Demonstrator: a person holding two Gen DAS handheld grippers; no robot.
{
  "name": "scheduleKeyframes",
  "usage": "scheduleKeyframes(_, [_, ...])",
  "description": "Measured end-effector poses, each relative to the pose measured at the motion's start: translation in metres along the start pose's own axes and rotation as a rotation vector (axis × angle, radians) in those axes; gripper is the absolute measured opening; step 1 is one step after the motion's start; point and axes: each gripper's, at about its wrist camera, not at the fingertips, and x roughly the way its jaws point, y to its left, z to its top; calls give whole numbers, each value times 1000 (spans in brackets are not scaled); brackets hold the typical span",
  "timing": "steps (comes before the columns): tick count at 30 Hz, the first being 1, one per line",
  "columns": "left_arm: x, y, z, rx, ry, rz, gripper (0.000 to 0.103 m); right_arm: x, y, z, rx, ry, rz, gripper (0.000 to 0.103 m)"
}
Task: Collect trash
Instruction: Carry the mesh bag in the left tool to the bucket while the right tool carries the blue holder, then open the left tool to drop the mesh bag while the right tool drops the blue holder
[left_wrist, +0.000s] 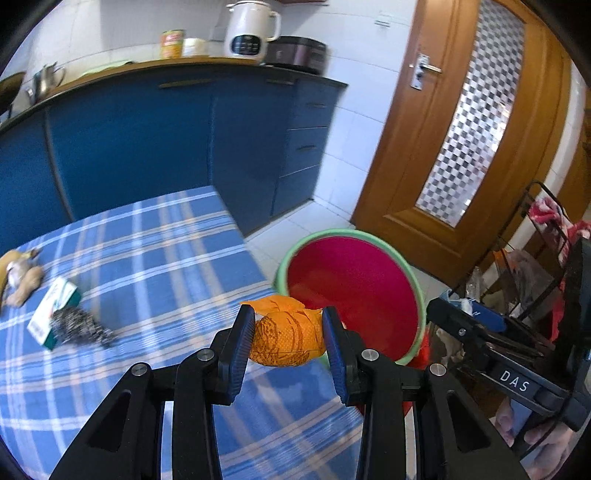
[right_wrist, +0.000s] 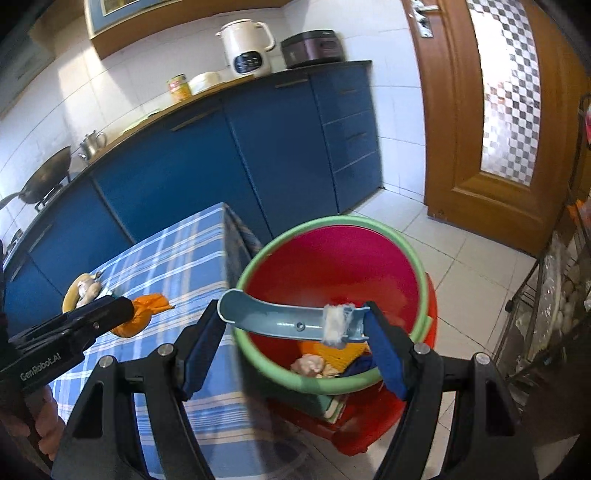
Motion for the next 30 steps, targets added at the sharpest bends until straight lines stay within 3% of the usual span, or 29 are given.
scheduleKeyframes(9, [46, -34, 2, 72, 26, -29, 39, 16, -40, 1, 59, 18, -29, 76])
scheduleKeyframes(18, [90, -49, 0, 63, 75, -109, 40, 28, -65, 5, 84, 37, -54, 76])
scheduleKeyframes(30, [101, -48, 4, 47, 81, -66, 46, 39, -78, 10, 106, 38, -59, 77])
